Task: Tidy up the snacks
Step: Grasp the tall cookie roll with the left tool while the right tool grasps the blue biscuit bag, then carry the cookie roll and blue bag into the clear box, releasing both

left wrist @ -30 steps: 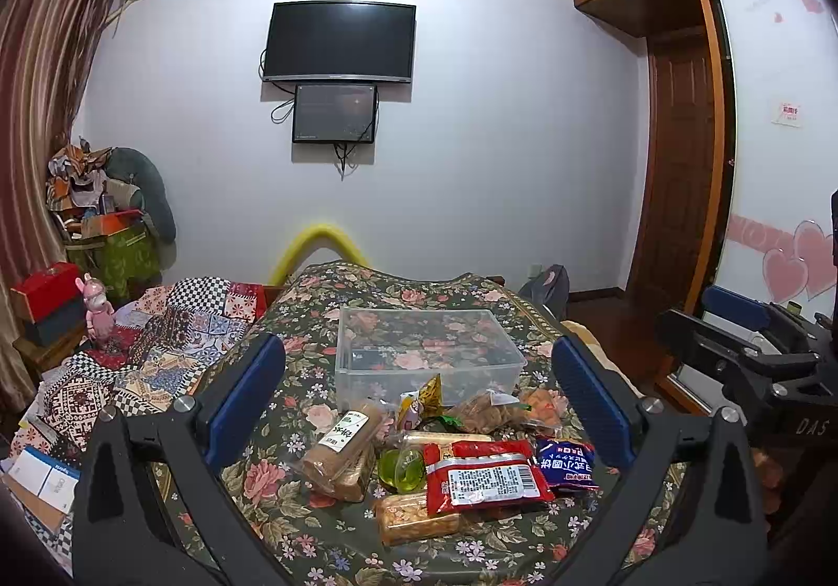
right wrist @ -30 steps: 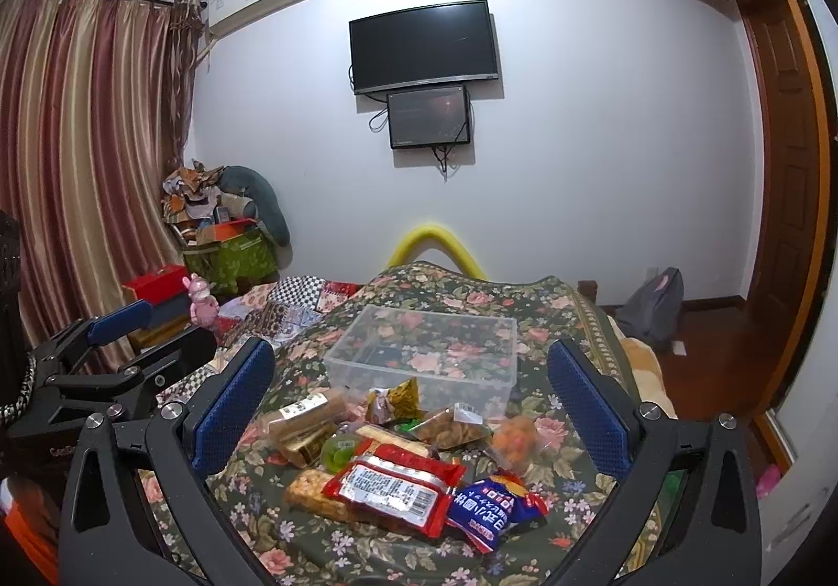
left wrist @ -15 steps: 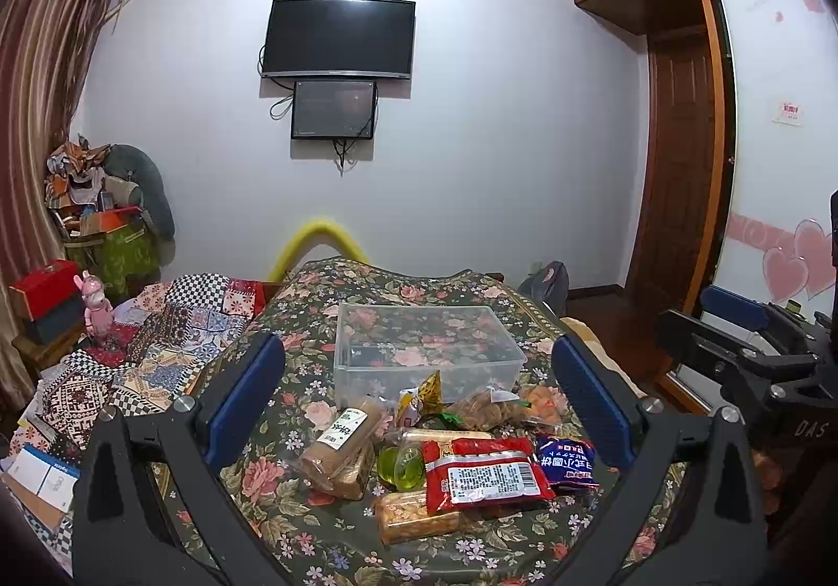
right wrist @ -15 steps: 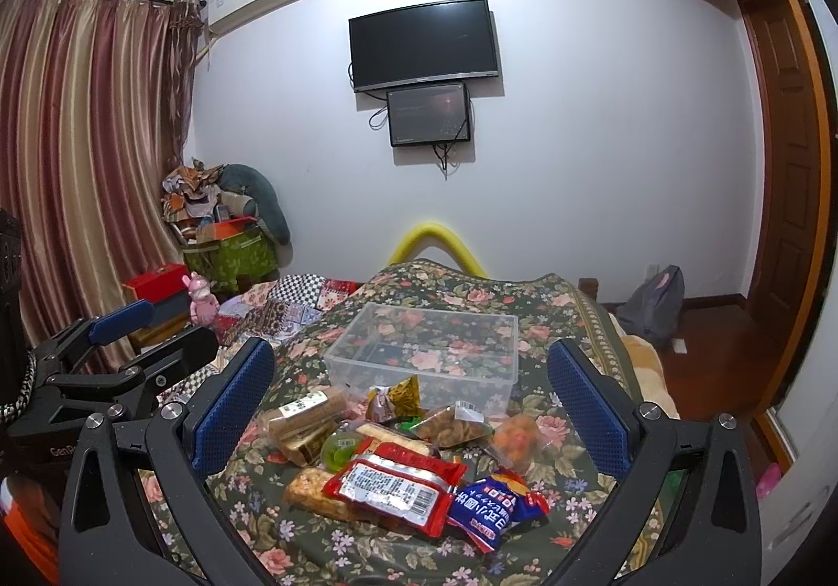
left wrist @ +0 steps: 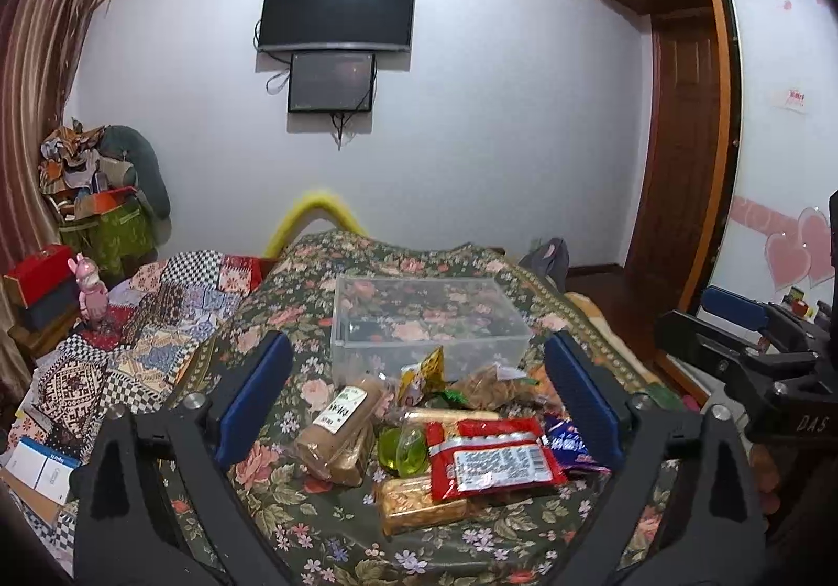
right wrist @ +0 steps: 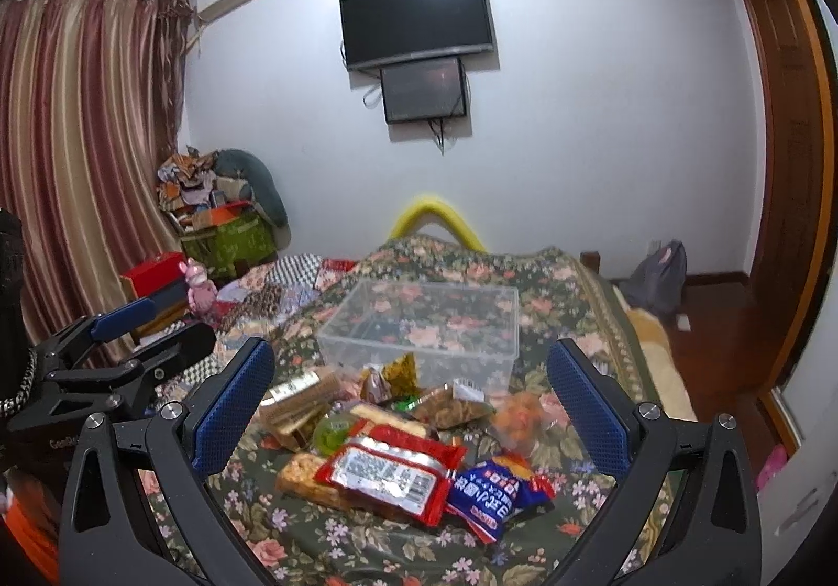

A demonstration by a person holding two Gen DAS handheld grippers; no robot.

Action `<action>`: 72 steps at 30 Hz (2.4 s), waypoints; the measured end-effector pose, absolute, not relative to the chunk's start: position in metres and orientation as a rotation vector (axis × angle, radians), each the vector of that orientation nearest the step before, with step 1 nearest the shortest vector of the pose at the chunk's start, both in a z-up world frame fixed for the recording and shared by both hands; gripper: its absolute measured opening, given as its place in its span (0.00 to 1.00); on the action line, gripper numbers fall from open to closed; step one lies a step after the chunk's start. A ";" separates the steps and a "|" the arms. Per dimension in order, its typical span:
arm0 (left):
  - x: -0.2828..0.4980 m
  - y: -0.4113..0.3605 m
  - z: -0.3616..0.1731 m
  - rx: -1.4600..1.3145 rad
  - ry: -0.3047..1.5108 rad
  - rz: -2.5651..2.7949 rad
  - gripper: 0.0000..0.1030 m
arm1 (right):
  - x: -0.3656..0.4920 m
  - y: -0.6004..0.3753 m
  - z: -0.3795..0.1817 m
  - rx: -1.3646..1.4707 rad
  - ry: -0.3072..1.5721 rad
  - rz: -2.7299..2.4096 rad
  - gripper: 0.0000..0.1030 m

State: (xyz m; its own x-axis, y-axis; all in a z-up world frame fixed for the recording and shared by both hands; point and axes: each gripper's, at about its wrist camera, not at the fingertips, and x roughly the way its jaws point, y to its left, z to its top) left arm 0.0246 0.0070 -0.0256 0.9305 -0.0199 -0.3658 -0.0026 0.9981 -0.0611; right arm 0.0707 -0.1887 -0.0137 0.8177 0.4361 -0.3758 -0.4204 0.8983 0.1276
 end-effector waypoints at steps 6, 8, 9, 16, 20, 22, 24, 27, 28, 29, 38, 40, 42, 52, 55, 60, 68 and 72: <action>0.046 0.021 -0.054 -0.079 0.477 -0.009 0.86 | 0.089 -0.195 -0.043 0.020 0.508 0.423 0.93; 0.053 0.026 -0.064 -0.084 0.511 -0.012 0.84 | 0.095 -0.197 -0.052 0.015 0.547 0.412 0.90; 0.057 0.029 -0.071 -0.084 0.533 -0.010 0.83 | 0.099 -0.198 -0.059 0.012 0.572 0.404 0.89; 0.088 0.050 -0.114 -0.080 0.662 0.005 0.70 | 0.125 -0.213 -0.100 0.039 0.759 0.373 0.74; 0.107 0.062 -0.133 -0.085 0.705 0.011 0.64 | 0.137 -0.218 -0.118 0.040 0.830 0.357 0.68; 0.120 0.070 -0.142 -0.103 0.734 0.002 0.64 | 0.142 -0.217 -0.124 0.043 0.865 0.362 0.68; 0.133 0.076 -0.149 -0.115 0.759 -0.009 0.64 | 0.144 -0.216 -0.130 0.043 0.887 0.369 0.68; 0.149 0.082 -0.158 -0.112 0.786 -0.030 0.64 | 0.149 -0.213 -0.137 0.048 0.927 0.372 0.68; 0.153 0.083 -0.159 -0.106 0.790 -0.033 0.64 | 0.151 -0.213 -0.141 0.056 0.940 0.376 0.68; 0.159 0.084 -0.162 -0.098 0.795 -0.041 0.64 | 0.153 -0.214 -0.143 0.071 0.949 0.383 0.71; 0.178 0.075 -0.180 -0.047 0.829 -0.076 0.56 | 0.158 -0.211 -0.150 0.076 0.966 0.389 0.85; 0.178 0.074 -0.181 -0.030 0.819 -0.061 0.48 | 0.160 -0.210 -0.151 0.073 0.967 0.390 0.85; 0.175 0.074 -0.180 -0.039 0.817 -0.068 0.38 | 0.159 -0.212 -0.152 0.079 0.971 0.396 0.85; 0.148 0.077 -0.175 -0.064 0.809 -0.026 0.37 | 0.159 -0.225 -0.153 0.124 0.975 0.415 0.76; 0.140 0.075 -0.173 -0.063 0.805 -0.007 0.37 | 0.162 -0.221 -0.155 0.118 0.982 0.409 0.78; 0.126 0.068 -0.166 -0.056 0.781 -0.011 0.33 | 0.168 -0.211 -0.160 0.095 0.985 0.393 0.93; 0.121 0.065 -0.163 -0.055 0.786 -0.011 0.33 | 0.162 -0.220 -0.152 0.105 0.946 0.421 0.56; 0.116 0.064 -0.153 -0.056 0.760 -0.006 0.33 | 0.157 -0.228 -0.143 0.106 0.923 0.410 0.48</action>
State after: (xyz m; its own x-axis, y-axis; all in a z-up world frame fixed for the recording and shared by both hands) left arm 0.1157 0.0638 -0.1525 0.7250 -0.0257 -0.6882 -0.0145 0.9985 -0.0527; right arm 0.1573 -0.2284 -0.1431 0.5324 0.3881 -0.7523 -0.2984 0.9177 0.2622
